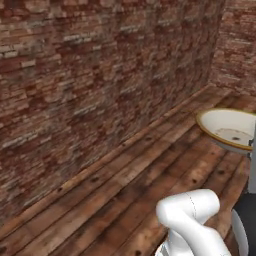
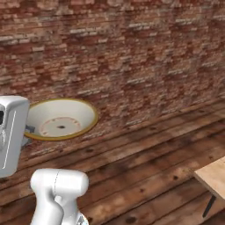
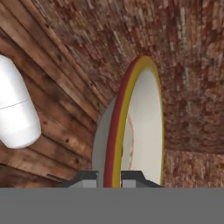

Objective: Pick up the bowls from the cabinet and place each bowl in front of a stool on the dining counter.

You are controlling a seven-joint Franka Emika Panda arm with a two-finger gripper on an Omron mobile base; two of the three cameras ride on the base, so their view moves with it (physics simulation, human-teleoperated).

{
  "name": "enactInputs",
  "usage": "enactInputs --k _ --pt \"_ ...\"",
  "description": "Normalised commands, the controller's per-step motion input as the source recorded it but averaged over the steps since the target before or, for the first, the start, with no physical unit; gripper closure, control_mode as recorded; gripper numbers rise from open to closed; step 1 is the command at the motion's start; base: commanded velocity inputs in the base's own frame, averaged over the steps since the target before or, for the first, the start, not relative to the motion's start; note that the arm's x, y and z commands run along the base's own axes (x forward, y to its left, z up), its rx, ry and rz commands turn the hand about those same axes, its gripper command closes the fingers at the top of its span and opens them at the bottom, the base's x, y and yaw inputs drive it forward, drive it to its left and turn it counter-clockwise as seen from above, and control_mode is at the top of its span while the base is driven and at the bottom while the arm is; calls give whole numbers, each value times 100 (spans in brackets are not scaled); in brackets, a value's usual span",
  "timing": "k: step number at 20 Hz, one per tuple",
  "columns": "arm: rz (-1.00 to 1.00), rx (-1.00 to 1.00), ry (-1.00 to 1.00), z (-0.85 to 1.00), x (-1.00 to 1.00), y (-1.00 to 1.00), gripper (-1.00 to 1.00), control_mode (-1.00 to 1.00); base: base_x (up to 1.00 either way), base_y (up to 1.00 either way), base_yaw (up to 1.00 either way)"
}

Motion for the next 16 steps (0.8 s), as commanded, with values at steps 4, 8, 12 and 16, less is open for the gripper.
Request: enactInputs --k 4,8,12,16 --pt "0 0 0 0 0 0 100 100 100 42 -60" --pt "0 0 0 0 0 0 100 100 100 29 -65" --pt "0 0 0 0 0 0 100 100 100 23 -63" --pt "0 0 0 0 0 0 100 100 100 26 -62"
